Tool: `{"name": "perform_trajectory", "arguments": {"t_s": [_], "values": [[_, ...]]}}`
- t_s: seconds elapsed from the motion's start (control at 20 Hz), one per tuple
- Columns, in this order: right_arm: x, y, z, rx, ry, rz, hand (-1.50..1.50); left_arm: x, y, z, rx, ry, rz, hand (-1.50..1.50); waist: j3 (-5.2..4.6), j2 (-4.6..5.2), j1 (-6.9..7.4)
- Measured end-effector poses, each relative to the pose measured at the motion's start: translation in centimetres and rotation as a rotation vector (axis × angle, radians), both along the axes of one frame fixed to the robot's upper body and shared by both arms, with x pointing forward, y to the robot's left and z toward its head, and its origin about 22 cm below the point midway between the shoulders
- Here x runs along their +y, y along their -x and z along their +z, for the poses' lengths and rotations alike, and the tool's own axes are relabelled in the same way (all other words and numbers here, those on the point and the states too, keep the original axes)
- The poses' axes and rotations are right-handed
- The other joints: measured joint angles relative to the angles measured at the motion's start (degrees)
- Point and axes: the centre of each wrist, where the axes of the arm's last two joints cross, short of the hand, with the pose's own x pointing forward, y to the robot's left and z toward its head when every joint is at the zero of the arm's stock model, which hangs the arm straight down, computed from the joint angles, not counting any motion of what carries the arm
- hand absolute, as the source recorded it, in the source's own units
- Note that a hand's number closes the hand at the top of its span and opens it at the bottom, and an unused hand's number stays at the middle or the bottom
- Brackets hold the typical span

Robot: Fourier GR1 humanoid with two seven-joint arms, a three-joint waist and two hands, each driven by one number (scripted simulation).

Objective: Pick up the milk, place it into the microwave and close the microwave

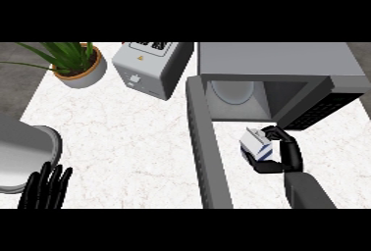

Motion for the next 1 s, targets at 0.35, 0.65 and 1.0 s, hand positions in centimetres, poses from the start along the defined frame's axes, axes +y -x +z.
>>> {"name": "perform_trajectory", "arguments": {"t_s": [0.35,0.65,1.0], "values": [[3.8,-1.5,1.7,-0.075,-0.062,0.067,1.50,0.7,0.0,-0.3,0.008,0.008,0.009,-1.50,-0.06,-0.23,-0.68],[5.6,-2.4,4.3,-0.113,-0.018,0.034,1.50,1.1,0.6,-0.5,0.012,0.011,0.020,-1.50,-0.07,-0.29,-0.80],[7.1,-5.5,7.7,-0.107,0.034,-0.024,1.50,2.2,0.1,-1.0,0.019,0.011,0.017,-1.50,-0.06,-0.17,-0.57]]}}
